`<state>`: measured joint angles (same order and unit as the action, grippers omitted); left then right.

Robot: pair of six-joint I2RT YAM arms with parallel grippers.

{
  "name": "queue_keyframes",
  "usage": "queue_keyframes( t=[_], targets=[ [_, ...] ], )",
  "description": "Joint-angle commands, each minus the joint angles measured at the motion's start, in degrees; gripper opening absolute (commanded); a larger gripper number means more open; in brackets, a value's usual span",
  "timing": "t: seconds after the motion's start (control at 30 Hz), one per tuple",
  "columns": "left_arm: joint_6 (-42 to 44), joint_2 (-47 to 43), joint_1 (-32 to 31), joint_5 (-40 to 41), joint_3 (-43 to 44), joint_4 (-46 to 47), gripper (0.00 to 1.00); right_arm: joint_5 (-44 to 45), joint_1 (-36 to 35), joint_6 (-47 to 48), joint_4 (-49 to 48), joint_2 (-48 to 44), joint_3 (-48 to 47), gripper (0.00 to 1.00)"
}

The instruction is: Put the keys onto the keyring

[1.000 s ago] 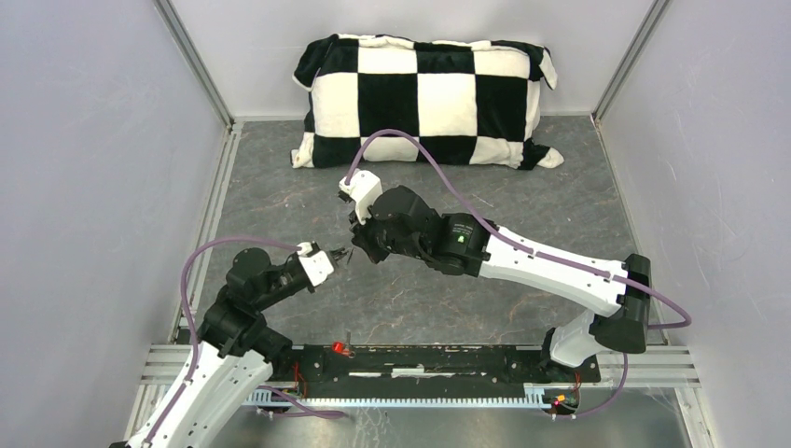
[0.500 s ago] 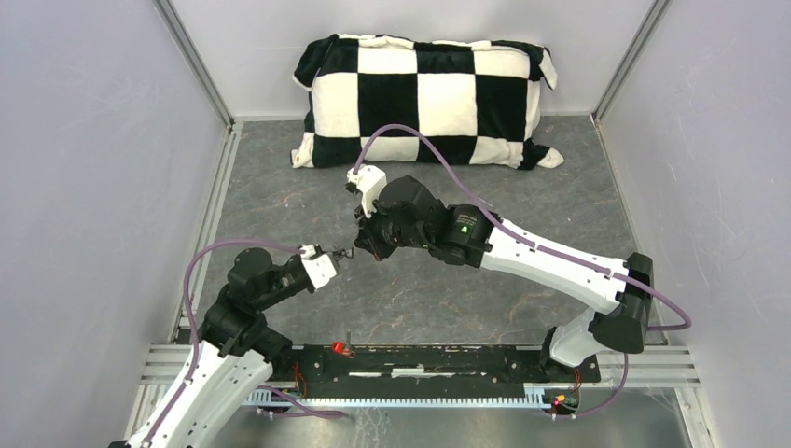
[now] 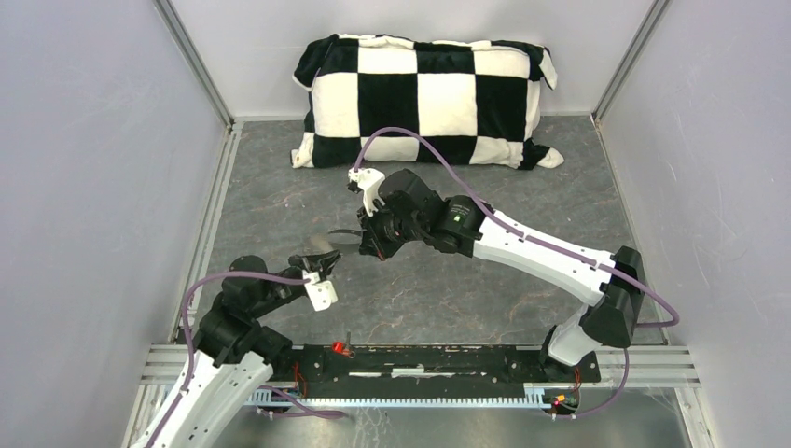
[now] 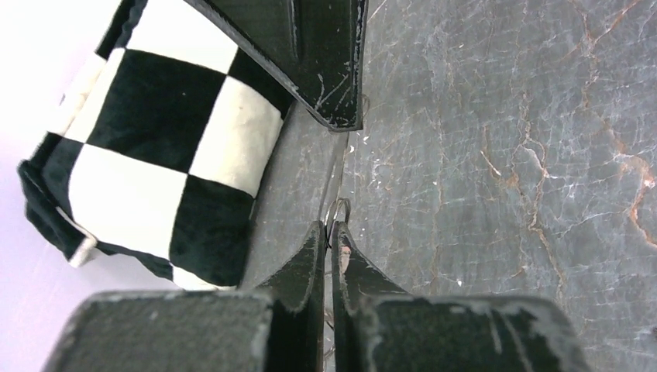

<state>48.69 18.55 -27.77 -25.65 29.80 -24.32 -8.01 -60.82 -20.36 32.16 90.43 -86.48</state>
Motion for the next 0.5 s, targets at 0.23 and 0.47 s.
queue_keyframes(
  t=[0.23,0.47],
  targets=[
    [13.6,-7.15,-0.03,-2.53,-0.53,0.02,0.02,-9.44,2.68,-4.34,-0.3,0.74,4.84,0.0],
    [13.16,-7.62,-0.03,-4.51,-0.36,-3.22,0.03,-11.14,4.23,-5.8,-4.95,-1.28,6.93,0.0]
  ],
)
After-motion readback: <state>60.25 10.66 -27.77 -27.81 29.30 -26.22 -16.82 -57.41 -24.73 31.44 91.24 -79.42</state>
